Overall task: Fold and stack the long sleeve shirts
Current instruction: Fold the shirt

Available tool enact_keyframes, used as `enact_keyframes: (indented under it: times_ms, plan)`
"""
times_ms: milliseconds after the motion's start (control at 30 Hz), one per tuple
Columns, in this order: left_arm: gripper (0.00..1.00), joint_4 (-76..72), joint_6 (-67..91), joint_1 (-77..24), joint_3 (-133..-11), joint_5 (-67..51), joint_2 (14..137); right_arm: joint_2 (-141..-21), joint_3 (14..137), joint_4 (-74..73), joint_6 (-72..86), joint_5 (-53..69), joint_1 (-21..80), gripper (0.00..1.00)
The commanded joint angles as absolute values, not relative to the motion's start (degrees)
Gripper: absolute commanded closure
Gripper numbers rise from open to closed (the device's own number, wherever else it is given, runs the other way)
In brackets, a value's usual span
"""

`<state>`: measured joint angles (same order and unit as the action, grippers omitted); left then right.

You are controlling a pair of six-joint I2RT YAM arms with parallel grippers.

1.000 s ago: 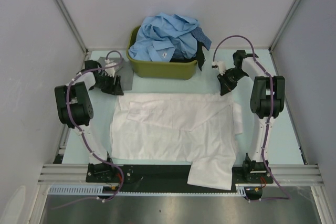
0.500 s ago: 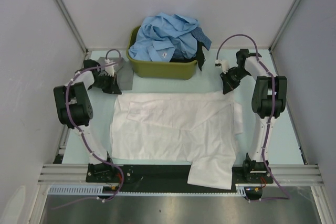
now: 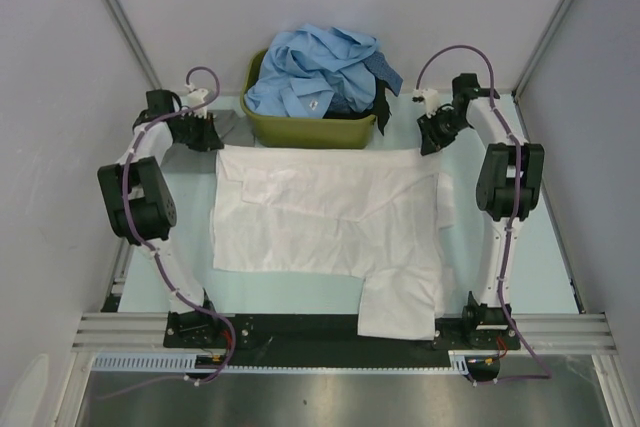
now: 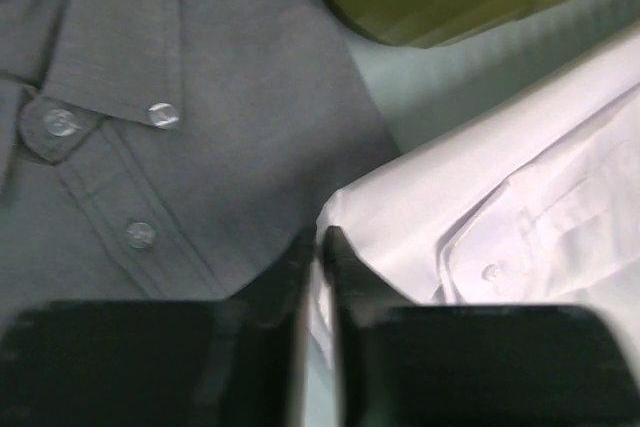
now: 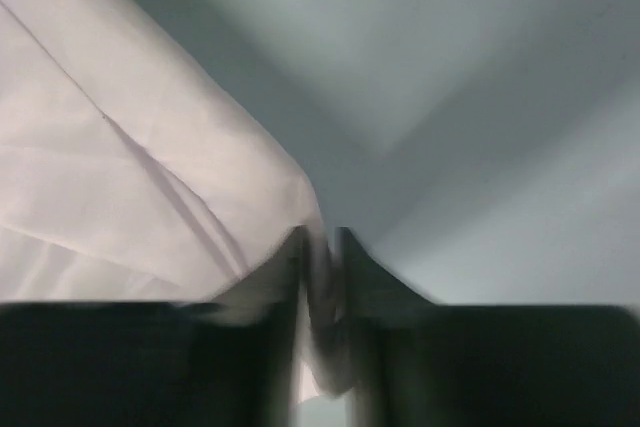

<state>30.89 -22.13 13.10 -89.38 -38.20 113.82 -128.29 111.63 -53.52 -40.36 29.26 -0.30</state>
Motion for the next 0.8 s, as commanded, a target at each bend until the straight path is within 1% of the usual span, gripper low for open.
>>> enact_keyframes:
  times_ms: [0, 33, 67, 100, 133, 167, 233, 267, 300, 333, 367, 400, 433, 467, 500, 533, 600, 667, 733, 767]
  plan:
    - [0.68, 27.4, -21.1, 14.5, -91.6, -33.1, 114.3, -128.2, 115.3, -54.7, -39.2, 25.8, -1.9, 0.46]
    - [0.55, 26.5, -21.2, 14.8, -90.5, -33.1, 113.2, -126.8, 114.5, -55.6, -39.8, 27.0, -2.6, 0.4]
    - [0.5, 26.3, -21.5, 15.4, -89.2, -33.6, 109.9, -125.2, 112.2, -57.3, -40.4, 28.2, -3.9, 0.36]
    - [0.47, 26.3, -23.3, 15.5, -86.3, -35.3, 108.2, -120.3, 110.1, -57.9, -41.1, 29.8, -5.0, 0.34]
    - [0.41, 27.6, -25.1, 15.4, -84.6, -36.6, 105.8, -117.7, 108.0, -58.7, -42.2, 33.8, -7.6, 0.33]
    - [0.38, 29.2, -27.3, 15.4, -82.8, -38.5, 101.7, -114.5, 102.7, -61.1, -46.0, 35.7, -8.7, 0.32]
    - [0.35, 34.8, -35.4, 14.9, -76.8, -41.5, 97.1, -105.2, 96.8, -63.5, -51.3, 38.8, -10.4, 0.31]
    - [0.34, 37.4, -38.8, 13.7, -74.7, -42.0, 95.3, -102.4, 93.2, -67.8, -57.9, 39.7, -10.5, 0.32]
    - [0.34, 40.2, -46.9, 12.9, -70.2, -42.4, 91.4, -99.9, 87.4, -70.2, -61.7, 40.4, -10.2, 0.32]
    - [0.35, 45.7, -50.8, 12.0, -67.6, -41.8, 89.8, -94.9, 84.1, -72.6, -64.6, 40.8, -9.7, 0.33]
    - [0.35, 47.3, -54.2, 10.0, -62.0, -41.0, 87.7, -93.0, 81.3, -76.3, -68.6, 40.5, -7.4, 0.36]
    - [0.35, 48.7, -58.8, 9.1, -59.0, -39.8, 84.5, -90.8, 76.2, -77.7, -69.8, 39.2, -6.0, 0.37]
    - [0.35, 49.0, -60.6, 7.4, -56.1, -38.4, 82.7, -87.9, 73.9, -78.6, -70.2, 38.1, -1.9, 0.38]
    - [0.35, 49.0, -63.1, 6.6, -51.4, -37.8, 81.1, -86.6, 71.6, -78.9, -70.9, 36.8, -0.2, 0.38]
    - [0.35, 49.0, -63.7, 5.8, -49.4, -37.3, 79.0, -85.7, 67.4, -79.3, -71.4, 34.4, 2.7, 0.38]
    - [0.35, 49.0, -64.2, 4.1, -47.7, -36.0, 78.1, -84.3, 65.7, -79.9, -71.6, 33.5, 7.3, 0.37]
    - [0.35, 47.6, -63.6, 2.4, -44.2, -34.8, 75.5, -83.3, 61.4, -79.6, -71.0, 31.0, 11.4, 0.36]
    - [0.34, 47.1, -63.4, 1.5, -41.9, -34.2, 73.7, -82.3, 59.3, -78.5, -70.0, 29.4, 16.9, 0.35]
    - [0.34, 45.8, -62.8, 1.4, -40.6, -32.9, 71.4, -81.8, 57.7, -78.3, -68.4, 28.1, 19.8, 0.36]
    - [0.34, 45.3, -62.3, 1.4, -39.3, -31.0, 70.8, -81.9, 57.4, -78.7, -67.7, 27.5, 23.7, 0.37]
